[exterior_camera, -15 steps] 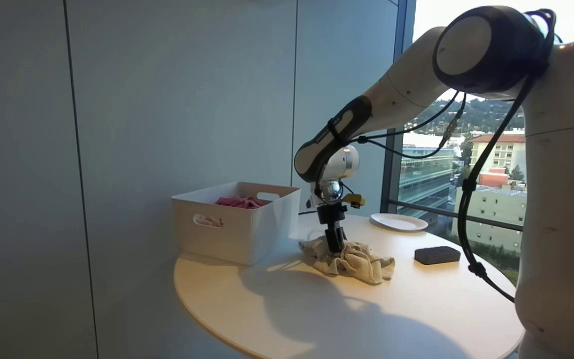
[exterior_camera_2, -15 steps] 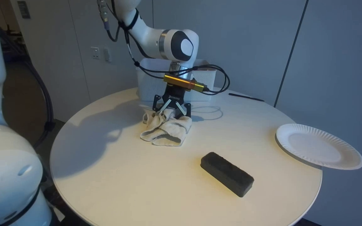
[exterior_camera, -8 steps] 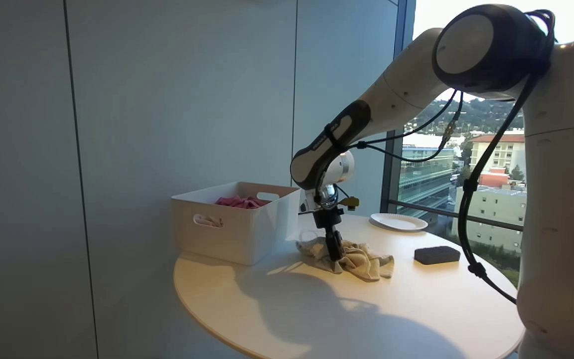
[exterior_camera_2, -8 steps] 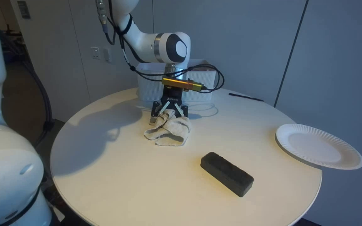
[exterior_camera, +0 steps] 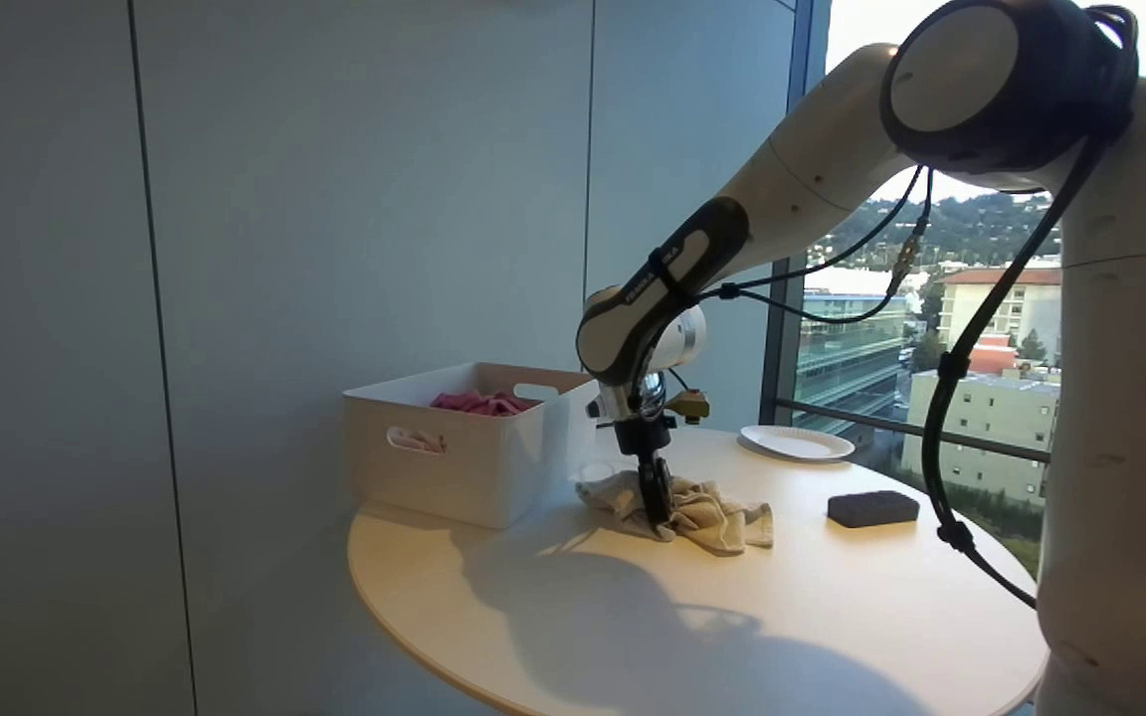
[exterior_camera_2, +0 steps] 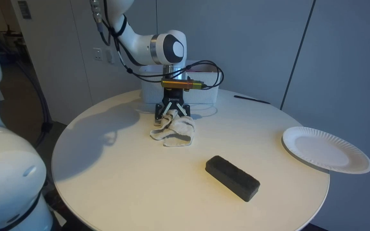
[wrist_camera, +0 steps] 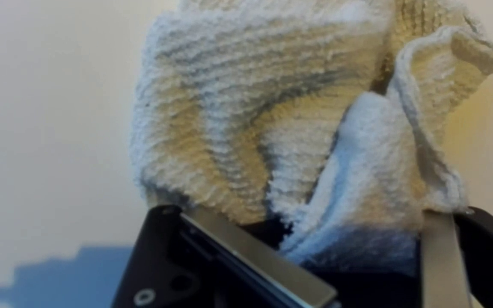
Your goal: Pick up the white towel from the white basket and put it on the table, wipe the table with the white towel, pick up the white towel and put it in the white basket
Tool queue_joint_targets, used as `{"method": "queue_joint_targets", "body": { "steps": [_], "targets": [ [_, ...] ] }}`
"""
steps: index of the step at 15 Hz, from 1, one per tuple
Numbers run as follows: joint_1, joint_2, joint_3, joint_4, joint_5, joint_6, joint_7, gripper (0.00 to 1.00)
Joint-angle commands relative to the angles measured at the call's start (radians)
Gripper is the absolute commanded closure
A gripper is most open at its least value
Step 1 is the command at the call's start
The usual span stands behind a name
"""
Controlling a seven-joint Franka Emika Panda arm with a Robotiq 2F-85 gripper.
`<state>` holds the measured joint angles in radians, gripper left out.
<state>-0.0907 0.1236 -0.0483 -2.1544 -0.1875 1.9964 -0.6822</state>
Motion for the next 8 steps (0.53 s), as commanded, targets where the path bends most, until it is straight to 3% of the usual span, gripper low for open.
{"method": "queue_joint_targets", "body": {
  "steps": [1,8],
  "targets": [
    [-0.036,0.088,-0.038,0.047,0.010,0.162,0.076,0.95],
    [-0.094,0.208,-0.109,0.210,-0.031,0.312,0.255,0.95]
  ]
}}
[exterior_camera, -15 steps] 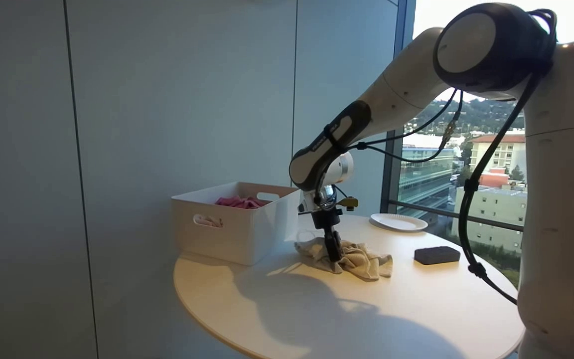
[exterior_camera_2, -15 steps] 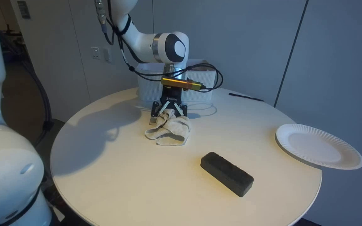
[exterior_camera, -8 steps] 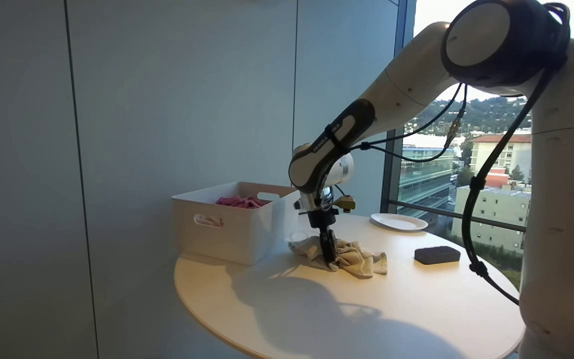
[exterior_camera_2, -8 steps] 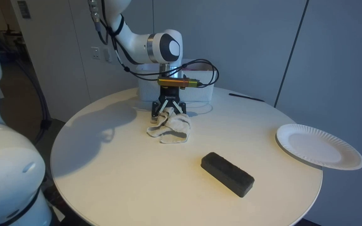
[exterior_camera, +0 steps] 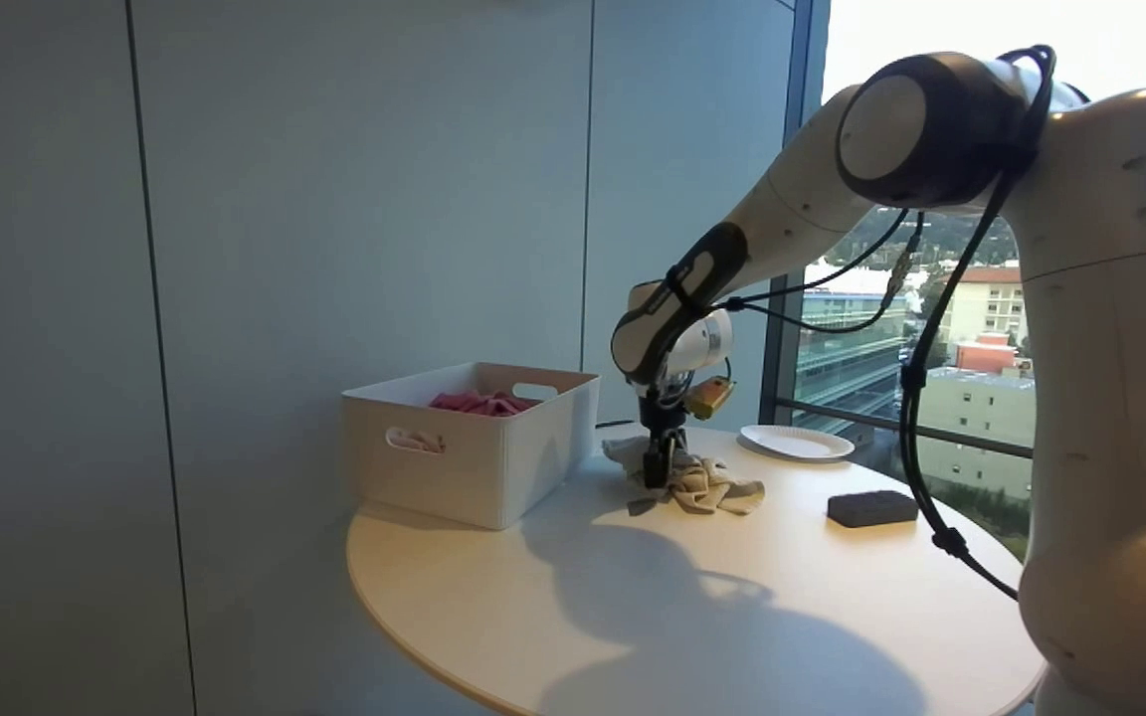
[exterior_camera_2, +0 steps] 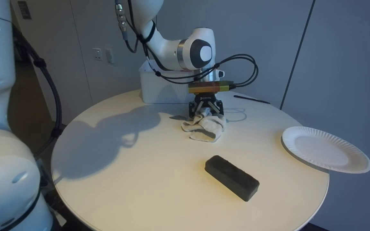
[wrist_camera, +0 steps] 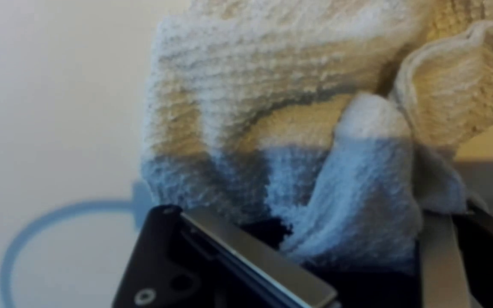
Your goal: Pick up the white towel from the white basket and put it on the table, wipe the table with the white towel, pick up the white towel and put it in the white basket
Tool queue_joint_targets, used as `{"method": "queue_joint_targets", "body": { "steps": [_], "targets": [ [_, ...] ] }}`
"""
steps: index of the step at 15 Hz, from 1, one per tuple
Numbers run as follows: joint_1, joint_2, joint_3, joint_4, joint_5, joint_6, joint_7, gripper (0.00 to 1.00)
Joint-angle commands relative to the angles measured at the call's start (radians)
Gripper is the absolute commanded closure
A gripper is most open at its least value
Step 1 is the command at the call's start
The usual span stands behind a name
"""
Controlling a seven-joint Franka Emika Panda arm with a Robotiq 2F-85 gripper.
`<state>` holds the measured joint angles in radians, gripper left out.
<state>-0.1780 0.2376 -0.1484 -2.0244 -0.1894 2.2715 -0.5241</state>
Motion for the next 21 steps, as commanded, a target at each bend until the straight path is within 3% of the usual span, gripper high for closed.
{"method": "queue_joint_targets", "body": {
  "steps": [1,2,8,13,18,21],
  "targets": [
    [-0.001,0.091,0.004,0.063,-0.024,-0.014,0.086,0.97],
    [-0.003,0.089,0.025,0.057,0.005,-0.076,0.035,0.97],
    [0.021,-0.083,0.120,-0.150,0.091,-0.138,-0.130,0.96],
    [0.062,-0.162,0.137,-0.275,0.123,-0.164,-0.273,0.96],
    [0.084,-0.003,0.115,-0.052,0.036,-0.363,-0.210,0.96],
    [0.072,0.075,0.110,0.086,0.057,-0.461,-0.175,0.96]
  ]
}}
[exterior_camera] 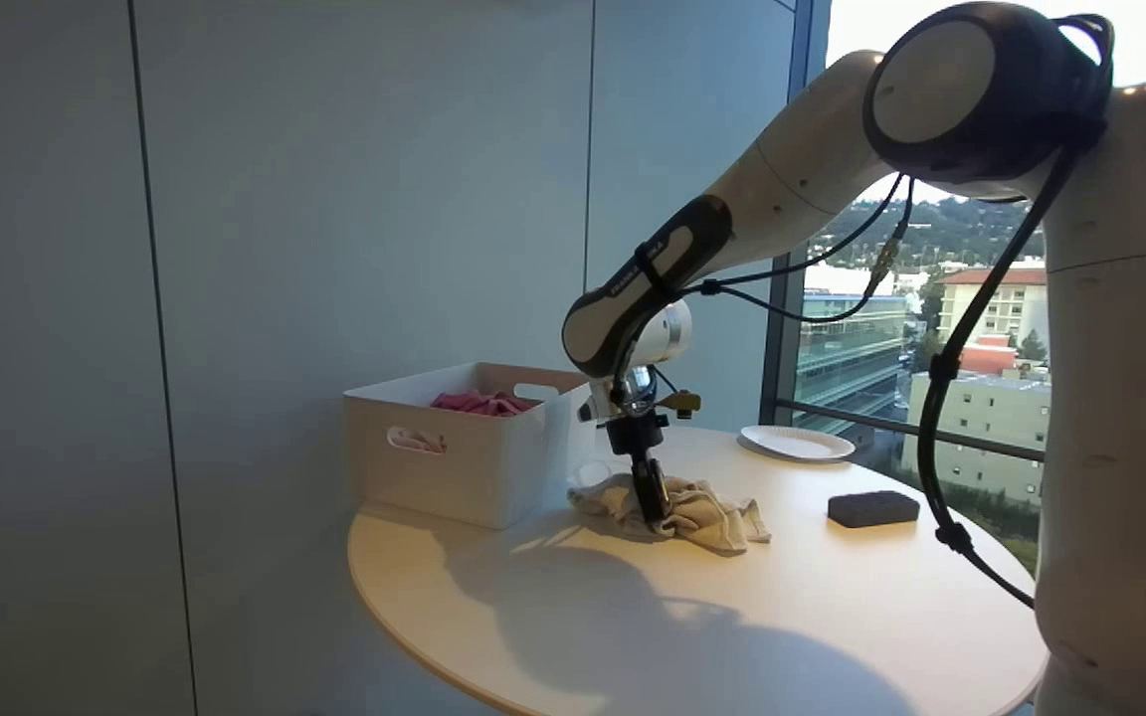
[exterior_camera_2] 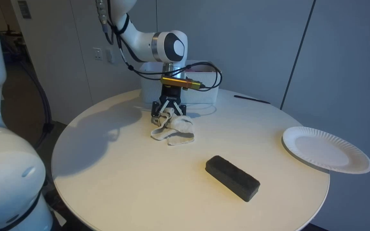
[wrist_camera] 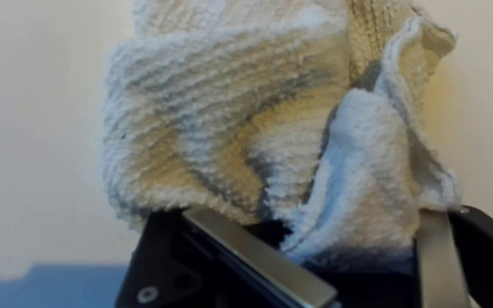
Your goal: Pick up the white towel from the white basket and put it on the table, wipe the table with the white towel, pick up the white towel and put it in the white basket
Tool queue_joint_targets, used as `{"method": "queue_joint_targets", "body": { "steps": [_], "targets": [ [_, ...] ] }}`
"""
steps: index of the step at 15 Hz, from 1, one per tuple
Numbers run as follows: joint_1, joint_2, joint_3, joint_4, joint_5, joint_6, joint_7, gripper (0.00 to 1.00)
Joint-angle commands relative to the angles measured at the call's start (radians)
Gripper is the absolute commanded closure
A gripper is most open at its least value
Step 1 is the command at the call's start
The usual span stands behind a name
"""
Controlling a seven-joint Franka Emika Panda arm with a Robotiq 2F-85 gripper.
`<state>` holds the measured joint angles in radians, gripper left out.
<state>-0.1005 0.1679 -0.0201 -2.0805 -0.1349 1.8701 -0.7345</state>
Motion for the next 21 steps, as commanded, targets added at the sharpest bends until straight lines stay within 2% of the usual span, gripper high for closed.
{"method": "queue_joint_targets", "body": {
  "steps": [1,3,6,9,10,12,13,21],
  "targets": [
    [-0.012,0.171,-0.022,0.183,0.009,-0.071,0.053,0.96],
    [-0.031,0.207,-0.038,0.240,0.026,-0.013,0.128,0.96],
    [-0.071,0.239,-0.056,0.325,0.058,0.038,0.169,0.96],
    [-0.103,0.275,-0.072,0.371,0.084,0.108,0.250,0.96],
    [-0.106,0.284,-0.072,0.371,0.088,0.098,0.277,0.96],
    [-0.111,0.277,-0.047,0.351,0.106,-0.031,0.229,0.99],
    [-0.109,0.258,-0.033,0.319,0.110,-0.059,0.196,0.98],
    [-0.068,0.067,0.024,0.014,0.102,-0.107,0.022,0.97]
  ]
}}
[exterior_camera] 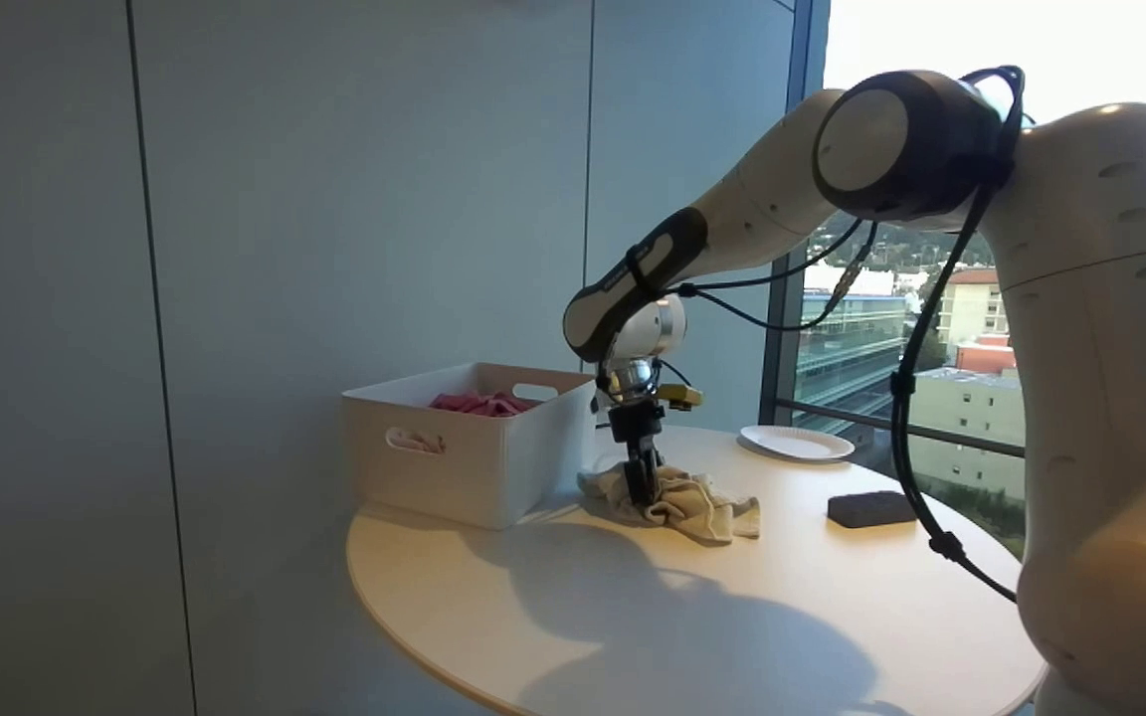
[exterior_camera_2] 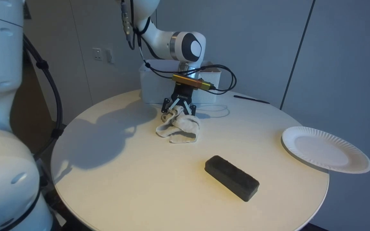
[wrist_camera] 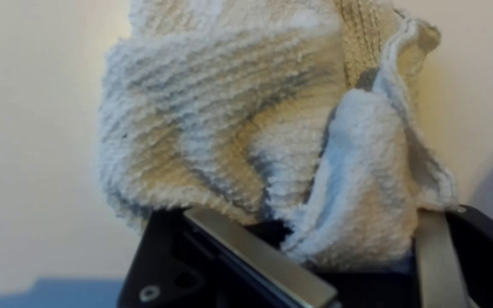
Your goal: Pick up the white towel from the white basket and put it on the table, wipe the table with the white towel, pick up the white towel and put it in the white basket
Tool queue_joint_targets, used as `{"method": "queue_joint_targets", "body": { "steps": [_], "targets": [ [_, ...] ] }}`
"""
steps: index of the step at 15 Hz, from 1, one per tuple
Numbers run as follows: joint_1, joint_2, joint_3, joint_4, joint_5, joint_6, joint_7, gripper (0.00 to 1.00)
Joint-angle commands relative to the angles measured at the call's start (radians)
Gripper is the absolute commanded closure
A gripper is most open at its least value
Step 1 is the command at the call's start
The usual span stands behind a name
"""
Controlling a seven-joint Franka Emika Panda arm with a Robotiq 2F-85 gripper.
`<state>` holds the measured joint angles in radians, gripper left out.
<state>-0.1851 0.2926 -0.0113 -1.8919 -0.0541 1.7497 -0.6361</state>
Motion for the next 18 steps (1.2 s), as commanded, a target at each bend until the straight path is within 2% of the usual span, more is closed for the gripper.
{"method": "queue_joint_targets", "body": {
  "steps": [1,4,9,13,15,18],
  "targets": [
    [0.024,-0.074,0.016,-0.202,0.022,0.002,-0.093,0.98],
    [0.049,-0.094,0.009,-0.245,0.011,-0.044,-0.114,0.98],
    [0.072,-0.076,-0.009,-0.228,-0.069,0.206,0.042,0.97],
    [0.059,-0.050,-0.029,-0.211,-0.047,0.396,0.158,0.97],
    [0.049,-0.038,-0.046,-0.206,-0.020,0.453,0.204,0.97],
    [0.049,-0.041,-0.055,-0.217,0.026,0.409,0.237,0.98]
  ]
}}
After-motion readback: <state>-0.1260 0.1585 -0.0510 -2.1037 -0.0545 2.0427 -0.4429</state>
